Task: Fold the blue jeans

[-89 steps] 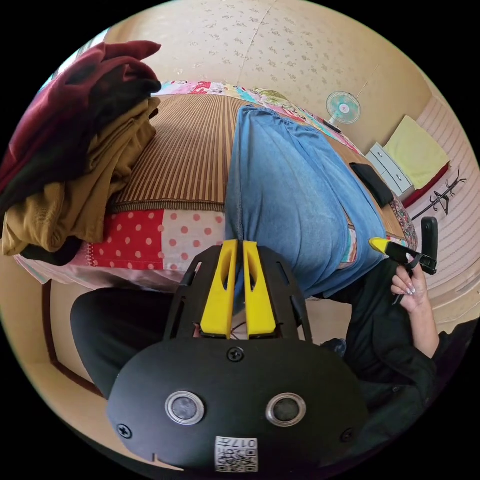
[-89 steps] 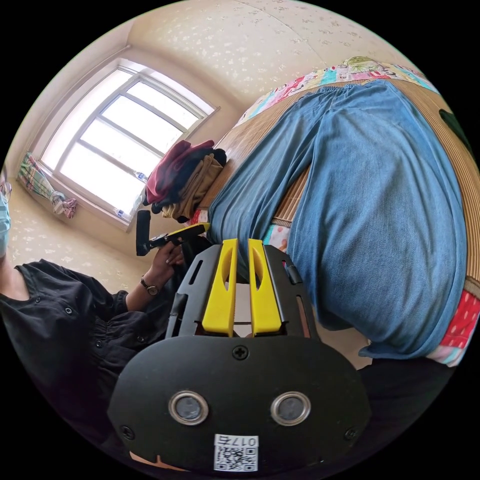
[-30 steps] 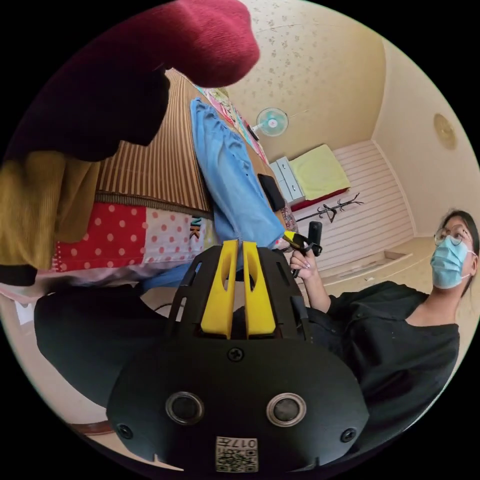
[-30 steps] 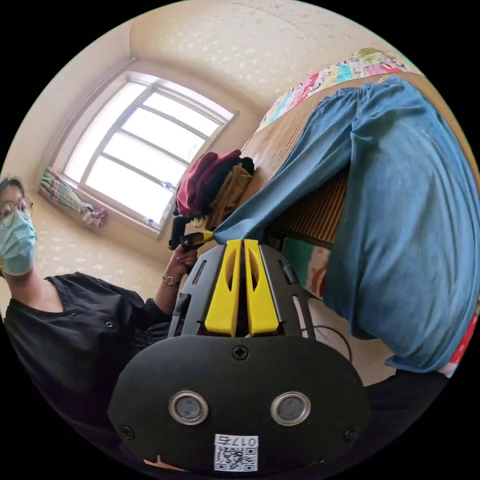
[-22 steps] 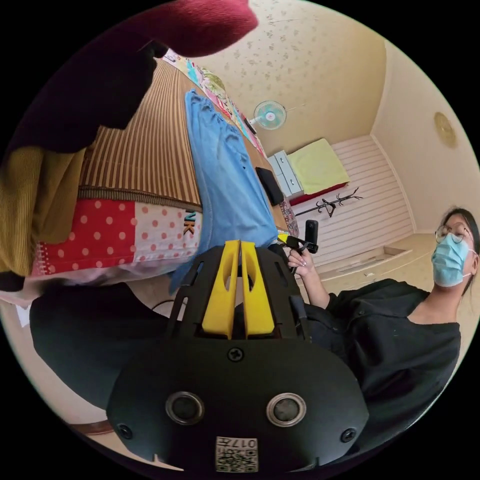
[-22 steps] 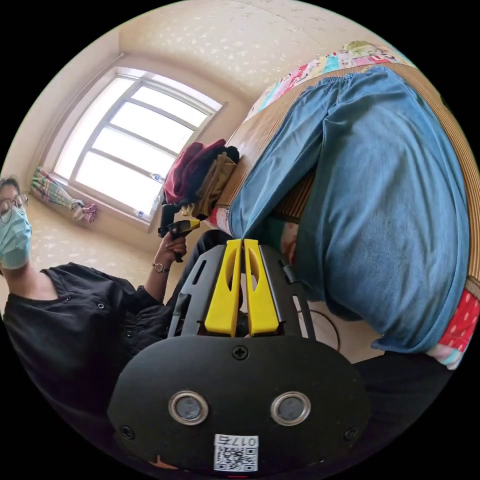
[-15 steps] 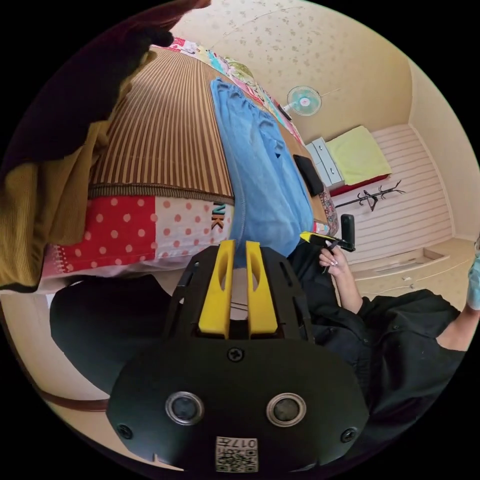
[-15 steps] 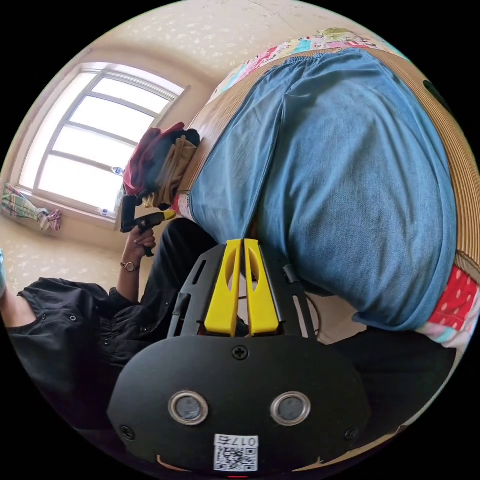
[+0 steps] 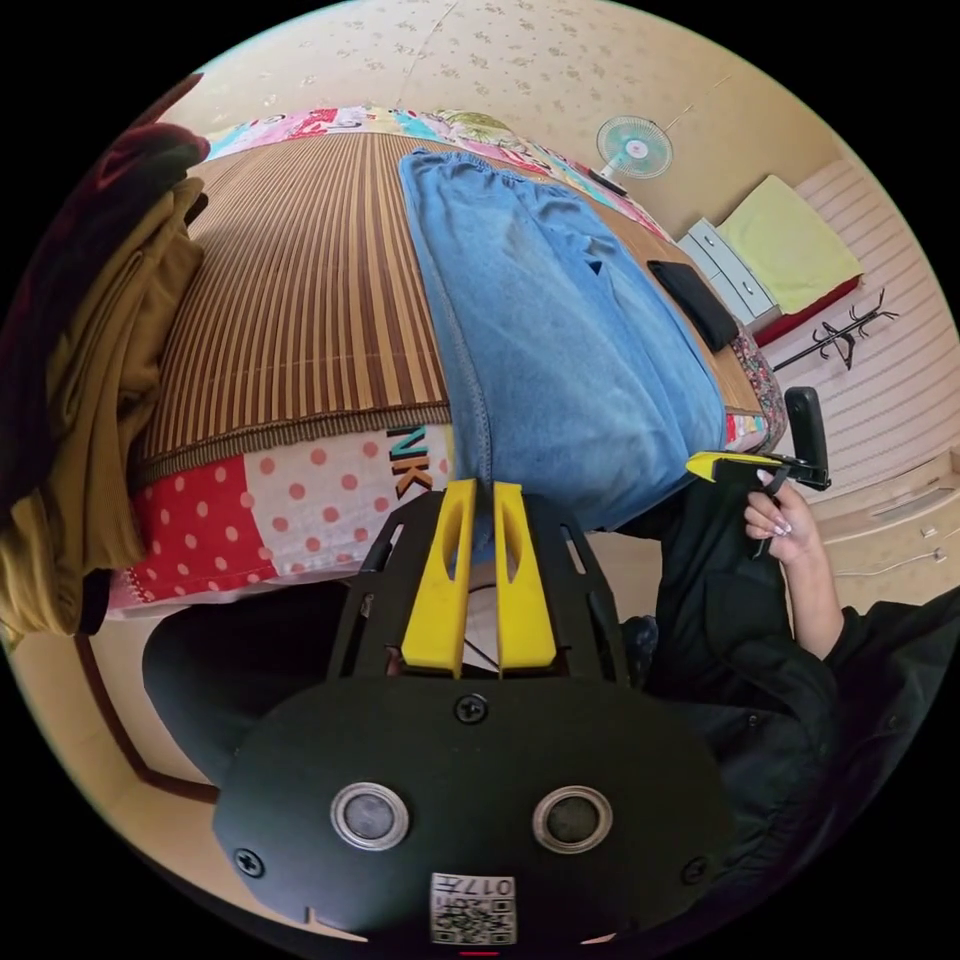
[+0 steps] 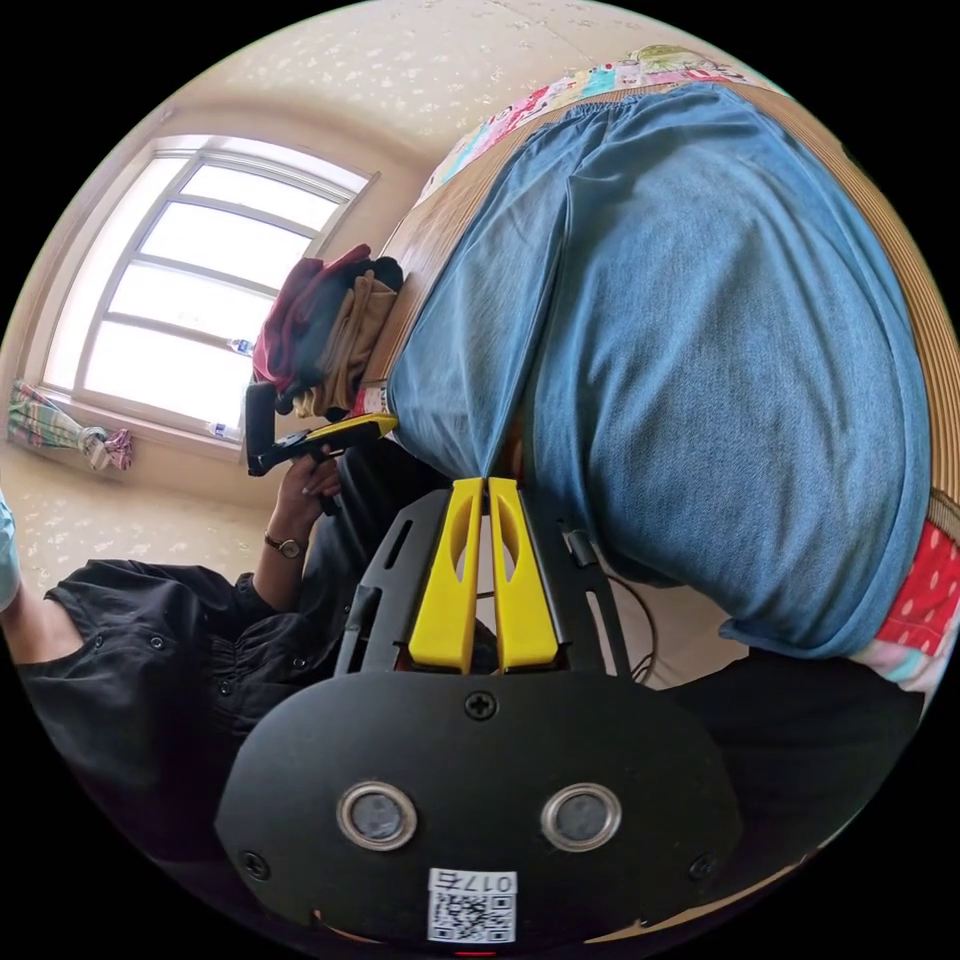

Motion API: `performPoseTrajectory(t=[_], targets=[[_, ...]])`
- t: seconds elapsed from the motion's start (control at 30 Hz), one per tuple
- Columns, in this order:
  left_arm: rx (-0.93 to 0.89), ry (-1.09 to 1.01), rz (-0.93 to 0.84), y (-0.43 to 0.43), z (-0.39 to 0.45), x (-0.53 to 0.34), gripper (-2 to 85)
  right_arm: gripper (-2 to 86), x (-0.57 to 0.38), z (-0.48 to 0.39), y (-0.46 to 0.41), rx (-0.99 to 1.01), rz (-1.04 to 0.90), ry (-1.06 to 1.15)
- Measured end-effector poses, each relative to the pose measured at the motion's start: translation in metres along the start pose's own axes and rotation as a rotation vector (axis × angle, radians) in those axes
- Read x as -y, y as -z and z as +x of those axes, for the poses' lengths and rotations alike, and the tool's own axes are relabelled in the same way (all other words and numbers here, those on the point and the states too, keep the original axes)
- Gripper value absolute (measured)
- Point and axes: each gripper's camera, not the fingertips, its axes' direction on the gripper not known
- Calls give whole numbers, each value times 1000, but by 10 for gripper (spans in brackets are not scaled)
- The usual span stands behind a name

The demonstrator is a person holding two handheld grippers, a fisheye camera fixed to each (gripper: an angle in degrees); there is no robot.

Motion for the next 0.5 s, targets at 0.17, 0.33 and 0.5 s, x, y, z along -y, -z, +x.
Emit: performPoseTrajectory(t=[0.17,0.33,0.5], targets=[[19,41,2,-3,9,1,62,14,0,4,0,15,-4,-3],[92,50,17,-11,13,2,58,13,-2,5,-1,25,-5,-2],[8,-26,21,-7,-4,1,23,12,-4,7,1,25,-10,-6]])
